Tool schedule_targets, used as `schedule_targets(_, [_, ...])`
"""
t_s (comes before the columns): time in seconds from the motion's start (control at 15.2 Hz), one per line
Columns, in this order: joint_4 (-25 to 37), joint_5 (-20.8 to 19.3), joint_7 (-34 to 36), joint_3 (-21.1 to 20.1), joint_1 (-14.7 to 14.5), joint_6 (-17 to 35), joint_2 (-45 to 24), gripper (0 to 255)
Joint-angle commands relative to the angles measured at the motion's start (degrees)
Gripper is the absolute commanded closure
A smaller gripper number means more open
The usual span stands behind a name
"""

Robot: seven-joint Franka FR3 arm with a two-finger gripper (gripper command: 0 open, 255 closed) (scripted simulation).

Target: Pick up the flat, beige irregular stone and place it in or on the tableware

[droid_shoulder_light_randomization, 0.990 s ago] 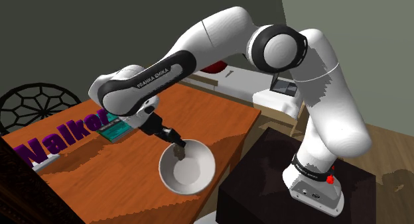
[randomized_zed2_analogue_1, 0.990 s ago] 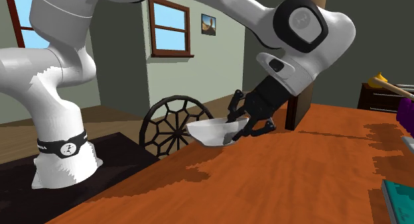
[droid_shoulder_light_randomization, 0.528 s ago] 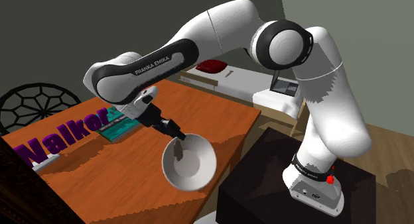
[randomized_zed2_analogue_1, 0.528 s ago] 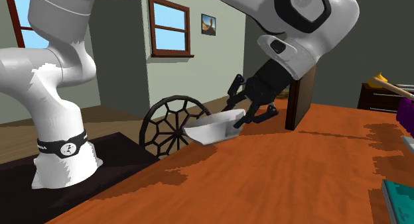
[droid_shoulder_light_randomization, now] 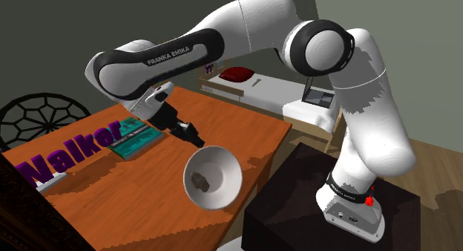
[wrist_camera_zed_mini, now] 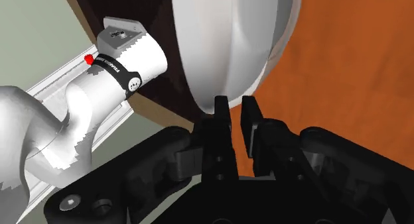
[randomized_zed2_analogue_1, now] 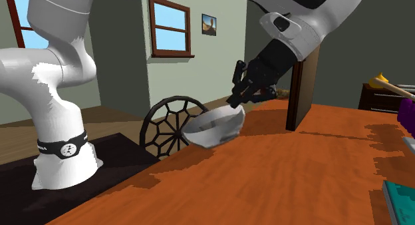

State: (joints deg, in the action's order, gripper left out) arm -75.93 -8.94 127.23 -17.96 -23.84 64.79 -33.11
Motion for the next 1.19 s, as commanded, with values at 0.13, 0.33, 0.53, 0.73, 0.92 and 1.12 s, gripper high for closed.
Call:
schedule_targets(0.13, [-15.18,2.82,4.04,-0.61,2.4,13.46,10.98,0])
schedule_targets(0.33, [-50.96,8.68,15.91,-2.51,4.51,51.28,37.09,0])
schedule_targets(0.53, [-76.43,2.43,41.19,-11.89,7.29,89.4,50.77,0])
schedule_targets(0.73, [-84.96,28.55,45.57,-60.27,41.43,114.69,65.42,0])
schedule_targets(0.92, [-83.8,28.13,45.57,-66.0,48.24,117.45,63.84,0])
schedule_targets(1.12, [-82.52,27.7,45.57,-72.2,55.53,120.03,62.72,0])
